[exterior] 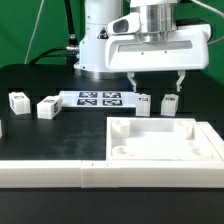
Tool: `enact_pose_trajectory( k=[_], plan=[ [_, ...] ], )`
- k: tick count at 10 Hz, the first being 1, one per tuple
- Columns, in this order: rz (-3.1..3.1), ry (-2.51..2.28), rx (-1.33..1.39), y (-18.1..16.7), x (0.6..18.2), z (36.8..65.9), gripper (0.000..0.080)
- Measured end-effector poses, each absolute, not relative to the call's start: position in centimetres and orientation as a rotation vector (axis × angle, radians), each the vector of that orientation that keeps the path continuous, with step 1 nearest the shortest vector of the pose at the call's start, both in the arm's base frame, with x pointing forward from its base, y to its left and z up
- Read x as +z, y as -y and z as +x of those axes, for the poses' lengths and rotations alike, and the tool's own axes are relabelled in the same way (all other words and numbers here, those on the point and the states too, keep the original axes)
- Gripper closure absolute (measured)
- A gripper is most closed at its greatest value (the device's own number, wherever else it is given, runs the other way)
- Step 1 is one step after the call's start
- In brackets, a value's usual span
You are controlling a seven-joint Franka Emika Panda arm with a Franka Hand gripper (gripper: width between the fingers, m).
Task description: Assemble one leg
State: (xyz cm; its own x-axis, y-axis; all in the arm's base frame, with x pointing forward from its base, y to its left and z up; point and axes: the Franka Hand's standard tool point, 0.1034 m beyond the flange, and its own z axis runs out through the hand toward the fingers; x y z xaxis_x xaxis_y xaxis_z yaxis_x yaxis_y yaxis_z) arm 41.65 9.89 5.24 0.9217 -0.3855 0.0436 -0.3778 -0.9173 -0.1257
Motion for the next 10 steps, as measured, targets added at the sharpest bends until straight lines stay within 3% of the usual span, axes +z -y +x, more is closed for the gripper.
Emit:
enact_pose_trajectory(
  k=[2, 6, 10],
  plan=[
    [-2.913, -0.767, -0.085, -11.2, 5.2, 41.2, 0.0151],
    [-2.936, -0.691, 0.033, -10.5, 4.9, 41.0, 0.0151],
    [-2.87, -0.52, 0.525, -11.7, 5.5, 39.6, 0.0151]
  ],
)
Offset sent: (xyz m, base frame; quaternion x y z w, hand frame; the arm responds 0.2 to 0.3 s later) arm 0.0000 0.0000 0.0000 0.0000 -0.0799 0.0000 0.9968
